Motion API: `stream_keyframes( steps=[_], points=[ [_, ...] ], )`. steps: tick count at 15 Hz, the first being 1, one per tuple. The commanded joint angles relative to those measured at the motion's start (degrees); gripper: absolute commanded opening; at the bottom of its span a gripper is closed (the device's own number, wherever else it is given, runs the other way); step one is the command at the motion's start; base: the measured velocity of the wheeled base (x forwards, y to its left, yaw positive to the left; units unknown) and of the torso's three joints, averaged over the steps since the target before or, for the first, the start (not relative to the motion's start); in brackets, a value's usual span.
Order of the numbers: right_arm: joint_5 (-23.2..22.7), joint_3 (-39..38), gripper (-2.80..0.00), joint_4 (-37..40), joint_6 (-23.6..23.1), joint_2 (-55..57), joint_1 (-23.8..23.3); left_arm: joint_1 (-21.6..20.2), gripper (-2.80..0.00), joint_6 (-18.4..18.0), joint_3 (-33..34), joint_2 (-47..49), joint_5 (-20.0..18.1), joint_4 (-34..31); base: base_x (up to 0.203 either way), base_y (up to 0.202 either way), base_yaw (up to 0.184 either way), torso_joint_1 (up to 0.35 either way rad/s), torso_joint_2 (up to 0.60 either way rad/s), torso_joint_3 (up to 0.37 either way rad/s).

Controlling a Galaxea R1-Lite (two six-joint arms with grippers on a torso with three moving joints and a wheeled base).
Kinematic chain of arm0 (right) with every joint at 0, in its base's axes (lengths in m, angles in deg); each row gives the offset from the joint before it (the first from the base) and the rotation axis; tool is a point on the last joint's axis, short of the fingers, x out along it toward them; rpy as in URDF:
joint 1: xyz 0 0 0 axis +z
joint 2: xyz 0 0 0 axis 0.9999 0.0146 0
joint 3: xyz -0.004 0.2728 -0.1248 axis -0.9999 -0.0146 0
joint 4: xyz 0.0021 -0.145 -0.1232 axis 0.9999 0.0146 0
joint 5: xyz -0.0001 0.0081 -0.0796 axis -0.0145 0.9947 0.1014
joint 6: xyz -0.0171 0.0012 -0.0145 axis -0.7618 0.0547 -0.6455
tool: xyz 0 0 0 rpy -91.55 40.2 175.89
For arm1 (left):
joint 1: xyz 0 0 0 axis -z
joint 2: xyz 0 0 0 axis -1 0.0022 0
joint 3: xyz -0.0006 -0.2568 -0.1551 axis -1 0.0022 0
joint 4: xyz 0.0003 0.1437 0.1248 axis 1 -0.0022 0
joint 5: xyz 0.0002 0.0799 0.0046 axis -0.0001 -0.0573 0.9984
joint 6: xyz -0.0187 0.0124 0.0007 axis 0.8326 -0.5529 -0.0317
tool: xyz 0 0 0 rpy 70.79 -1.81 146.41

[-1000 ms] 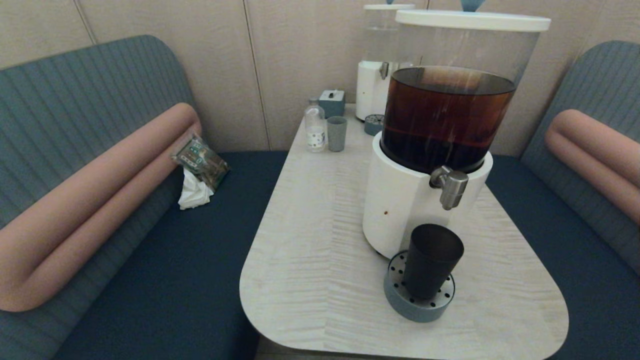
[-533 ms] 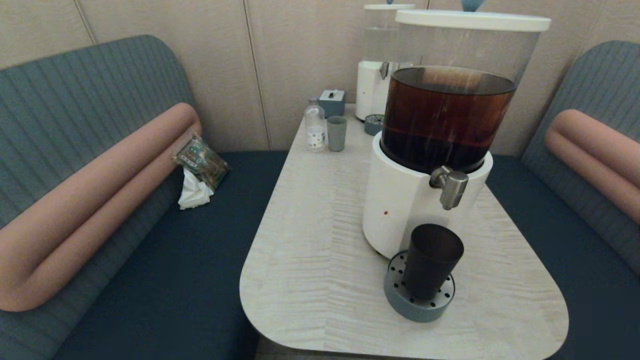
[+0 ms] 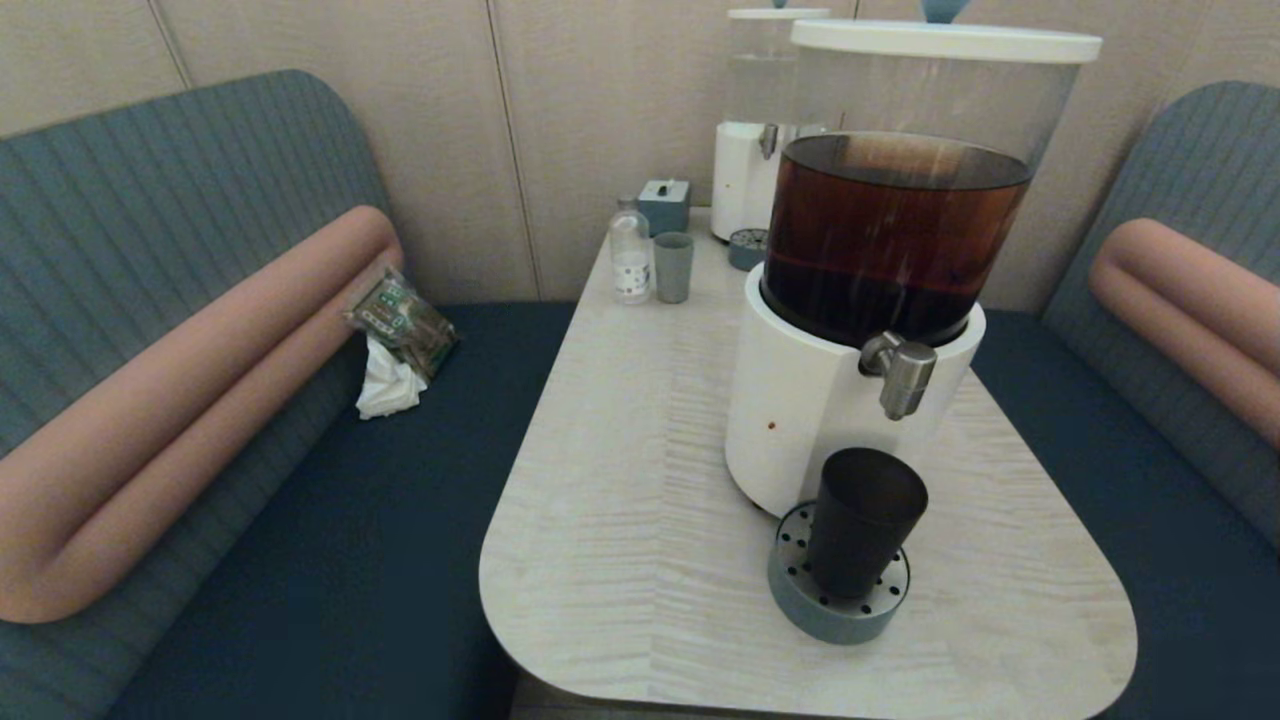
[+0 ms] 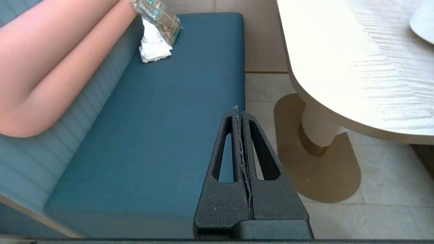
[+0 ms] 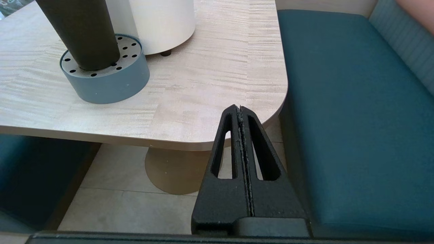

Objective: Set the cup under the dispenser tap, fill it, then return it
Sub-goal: Turn on the faucet

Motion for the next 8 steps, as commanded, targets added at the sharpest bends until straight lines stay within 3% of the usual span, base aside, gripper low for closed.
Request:
stream_keyframes(
  steps=[1,8],
  points=[
    [0.0,0.0,-2.80,0.0,0.0,0.1,0.0,-0.1,-2.80,0.1,0.0,0.1,0.0,0.0,0.000,0.000,0.000,0.000,0.00,0.000],
    [0.0,0.0,-2.80,0.0,0.0,0.1,0.0,0.0,-2.80,0.5,0.0,0.1,0.2,0.0,0.000,0.000,0.000,0.000,0.00,0.000]
  ],
)
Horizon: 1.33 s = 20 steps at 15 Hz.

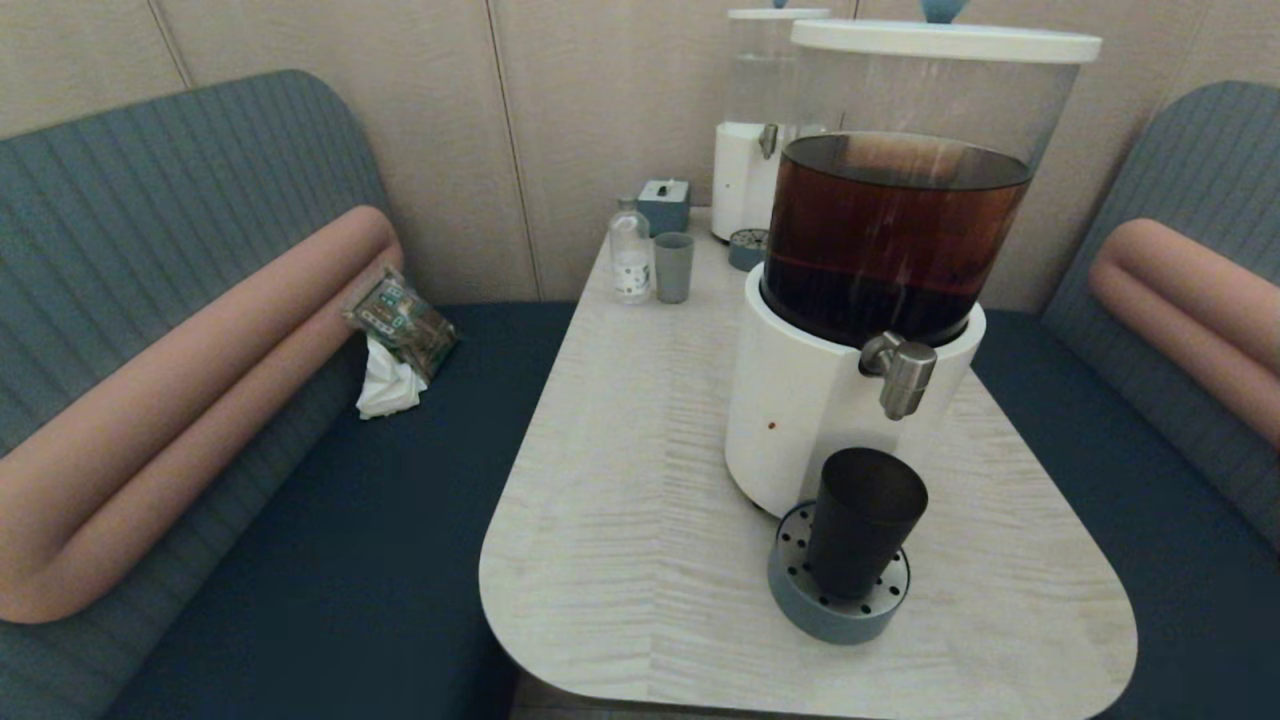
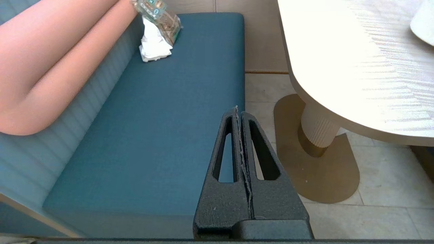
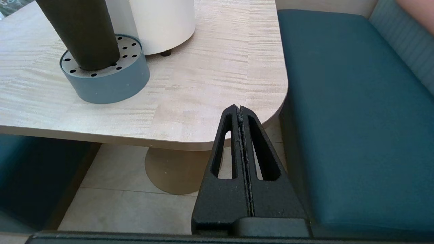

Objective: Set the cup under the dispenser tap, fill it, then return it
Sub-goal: Turn on the faucet

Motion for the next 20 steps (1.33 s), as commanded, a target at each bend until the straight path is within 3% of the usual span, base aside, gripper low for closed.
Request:
stream_keyframes(
  steps=[1,7,14,20],
  points=[
    [0.0,0.0,-2.80,0.0,0.0,0.1,0.0,0.0,-2.80,0.1,0.0,0.1,0.0,0.0,0.000,0.000,0.000,0.000,0.00,0.000],
    [-0.7,0.4,-2.80,1.6,-2.7,0.0,0.0,-0.1,-2.80,0.1,0.0,0.1,0.0,0.0,0.000,0.000,0.000,0.000,0.00,0.000],
    [-0.3,0.0,-2.80,0.1,-0.1,0.0,0.0,0.0,-2.80,0.1,0.0,0.1,0.0,0.0,0.000,0.000,0.000,0.000,0.00,0.000],
    [0.2,2.5,-2.80,-2.3,-2.7,0.0,0.0,-0.1,-2.80,0.1,0.0,0.1,0.0,0.0,0.000,0.000,0.000,0.000,0.00,0.000]
  ],
)
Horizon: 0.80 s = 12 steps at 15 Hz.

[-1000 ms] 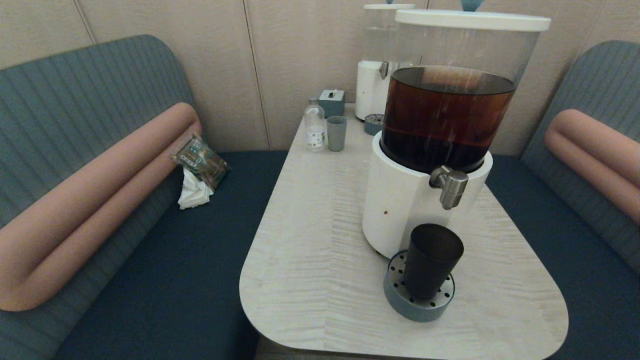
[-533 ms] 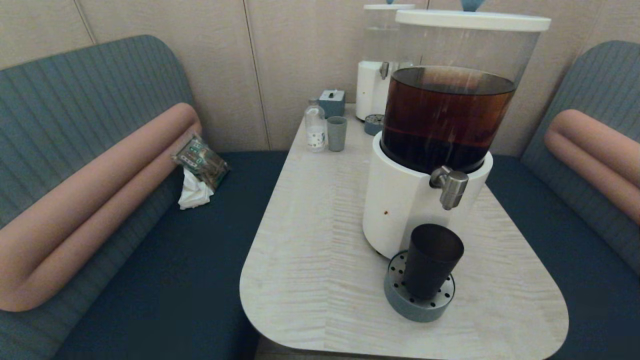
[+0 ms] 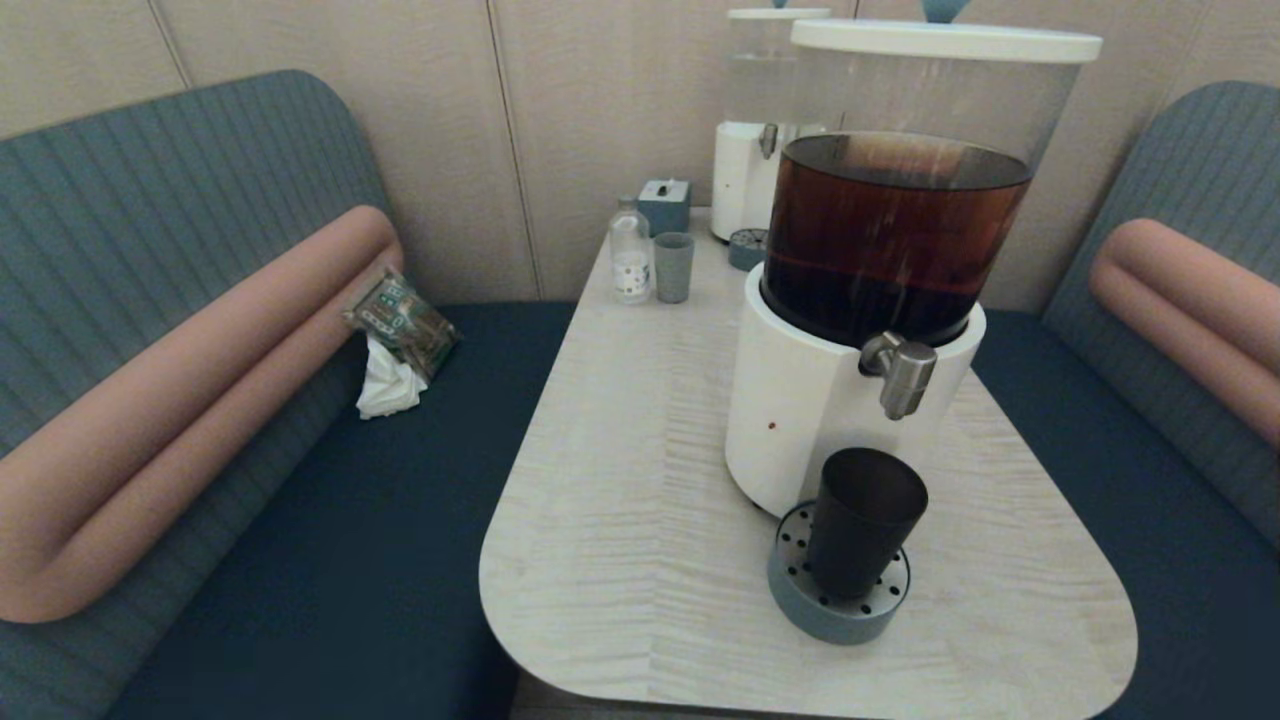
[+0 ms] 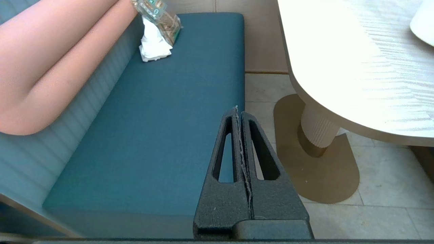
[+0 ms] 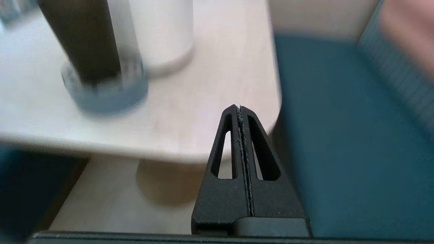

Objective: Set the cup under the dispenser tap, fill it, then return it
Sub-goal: Turn on the faucet

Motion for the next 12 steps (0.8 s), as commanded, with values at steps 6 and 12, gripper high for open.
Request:
stream_keyframes(
  steps=[6,12],
  points=[
    [-0.2,36.1,-2.80,14.1,1.0,9.2,0.0,0.0,-2.80,0.0,0.0,0.1,0.0,0.0,0.000,0.000,0.000,0.000,0.00,0.000],
    [-1.4,59.7,-2.80,21.0,3.2,43.1,0.6,0.0,-2.80,0.0,0.0,0.1,0.0,0.0,0.000,0.000,0.000,0.000,0.00,0.000]
  ],
)
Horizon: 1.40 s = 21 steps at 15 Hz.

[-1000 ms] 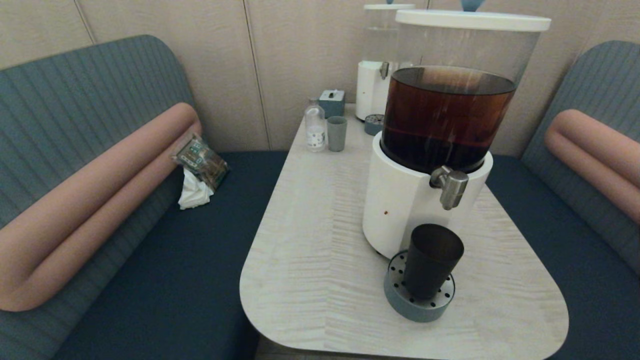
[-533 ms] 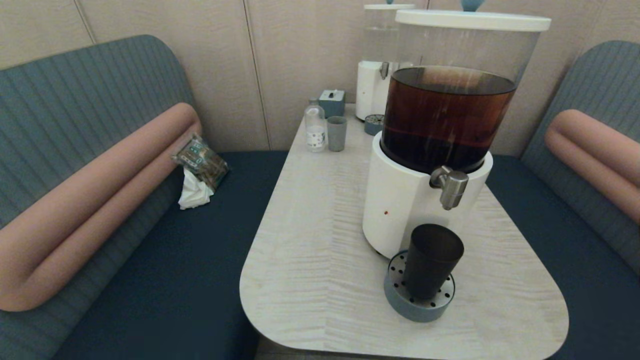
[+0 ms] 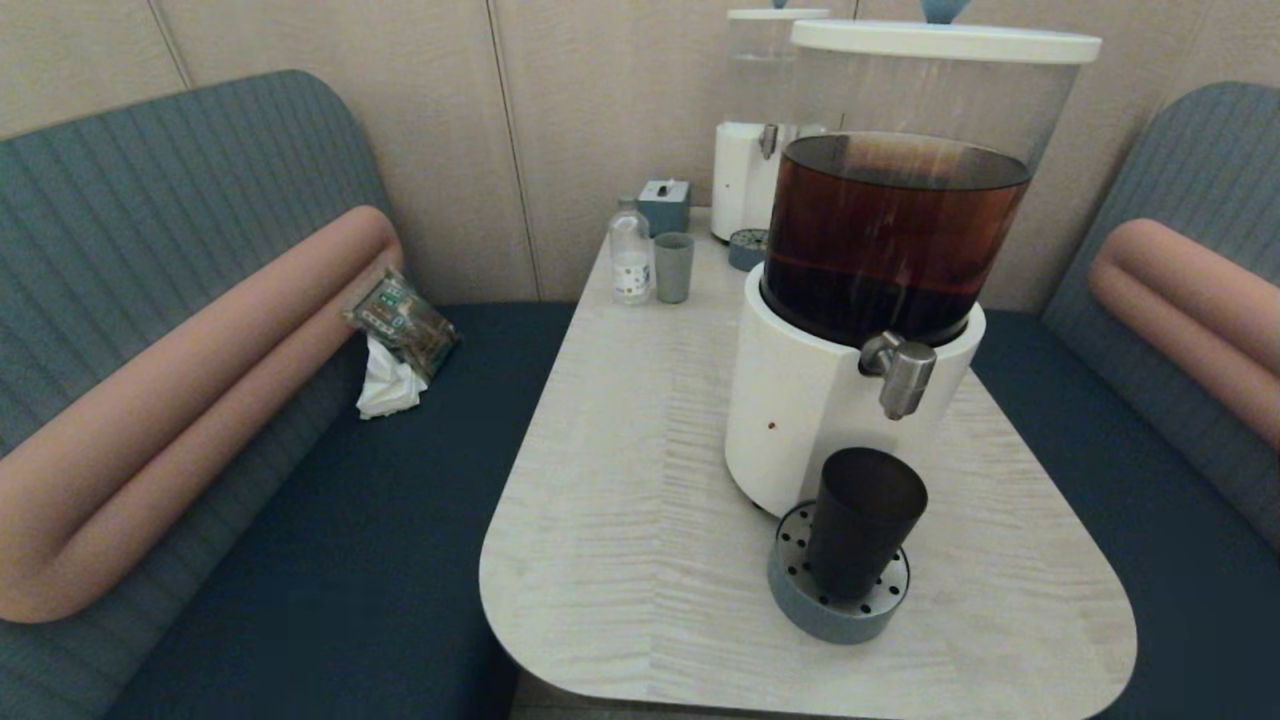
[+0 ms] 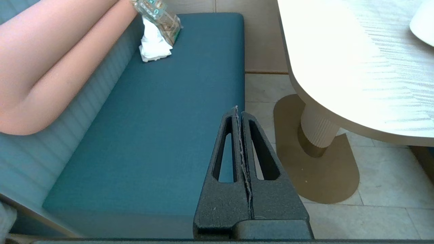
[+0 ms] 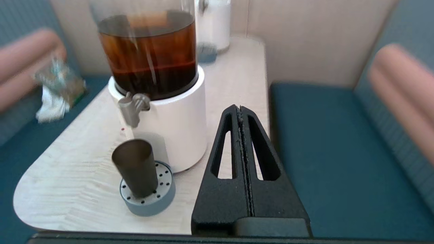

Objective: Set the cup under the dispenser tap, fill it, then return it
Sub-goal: Turn on the faucet

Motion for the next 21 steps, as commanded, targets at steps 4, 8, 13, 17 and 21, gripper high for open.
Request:
stream_keyframes(
  steps=[4,8,13,17,21],
  points=[
    [-2.6,17.8,-2.80,2.8,0.3,28.8,1.0,0.0,-2.80,0.0,0.0,0.1,0.0,0.0,0.000,0.000,0.000,0.000,0.00,0.000],
    [-8.0,24.8,-2.80,11.0,5.0,36.1,4.9,0.0,-2.80,0.0,0.0,0.1,0.0,0.0,0.000,0.000,0.000,0.000,0.00,0.000],
    [-16.4,26.4,-2.80,18.0,6.3,38.8,5.2,0.0,-2.80,0.0,0.0,0.1,0.0,0.0,0.000,0.000,0.000,0.000,0.00,0.000],
    [-21.9,29.6,-2.80,19.4,7.0,43.5,5.2,0.0,-2.80,0.0,0.0,0.1,0.0,0.0,0.000,0.000,0.000,0.000,0.00,0.000],
    [-21.5,32.6,-2.80,17.8,7.0,49.9,6.6,-0.1,-2.80,0.0,0.0,0.1,0.0,0.0,0.000,0.000,0.000,0.000,0.00,0.000]
  ],
)
